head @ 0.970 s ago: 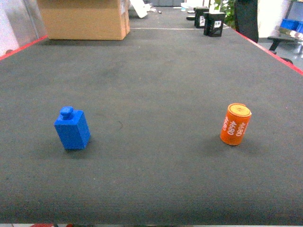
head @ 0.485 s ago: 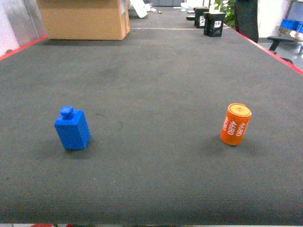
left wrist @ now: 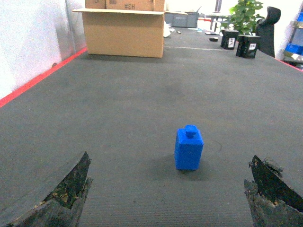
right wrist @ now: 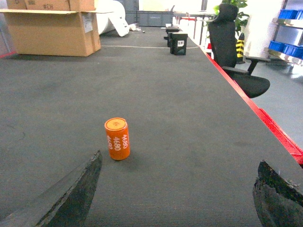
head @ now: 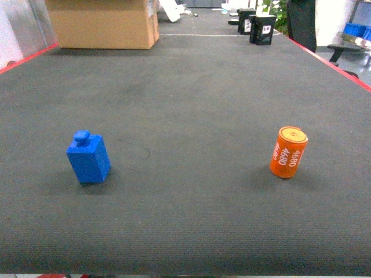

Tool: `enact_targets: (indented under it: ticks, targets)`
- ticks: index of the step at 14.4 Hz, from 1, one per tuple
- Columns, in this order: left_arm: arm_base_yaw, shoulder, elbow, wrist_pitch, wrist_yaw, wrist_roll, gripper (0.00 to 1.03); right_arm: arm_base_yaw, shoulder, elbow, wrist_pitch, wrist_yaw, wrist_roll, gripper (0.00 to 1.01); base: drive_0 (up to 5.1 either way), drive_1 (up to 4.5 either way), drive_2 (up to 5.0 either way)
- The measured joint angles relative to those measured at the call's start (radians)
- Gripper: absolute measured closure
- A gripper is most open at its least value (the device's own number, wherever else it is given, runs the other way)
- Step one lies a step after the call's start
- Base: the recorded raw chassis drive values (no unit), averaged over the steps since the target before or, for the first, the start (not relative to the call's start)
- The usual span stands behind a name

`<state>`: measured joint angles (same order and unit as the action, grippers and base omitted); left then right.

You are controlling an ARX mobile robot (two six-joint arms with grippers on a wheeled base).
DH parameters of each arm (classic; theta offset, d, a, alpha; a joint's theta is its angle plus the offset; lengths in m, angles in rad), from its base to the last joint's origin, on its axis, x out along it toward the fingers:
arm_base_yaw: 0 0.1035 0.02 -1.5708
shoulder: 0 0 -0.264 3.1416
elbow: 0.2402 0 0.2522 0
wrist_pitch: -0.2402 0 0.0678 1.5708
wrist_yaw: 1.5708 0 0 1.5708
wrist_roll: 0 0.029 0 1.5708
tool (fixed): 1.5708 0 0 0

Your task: Sort blue parts and orange caps into right shelf containers

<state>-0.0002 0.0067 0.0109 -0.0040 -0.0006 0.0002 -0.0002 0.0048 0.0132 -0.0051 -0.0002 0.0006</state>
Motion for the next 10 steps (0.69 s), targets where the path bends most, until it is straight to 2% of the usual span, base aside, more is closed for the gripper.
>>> enact_targets:
  ticks: [9, 10]
  targets:
    - [0.000, 0.000, 0.000, 0.000, 0.000, 0.000, 0.05, 0.000, 0.000, 0.000, 0.000, 0.000, 0.000, 0.03, 0.0, 0.00, 0.0]
    - [-0.015, 0.009, 0.006, -0.032, -0.042, -0.006, 0.05, 0.020, 0.012, 0.005, -0.033, 0.060, 0.008, 0.03, 0.0, 0.00, 0.0]
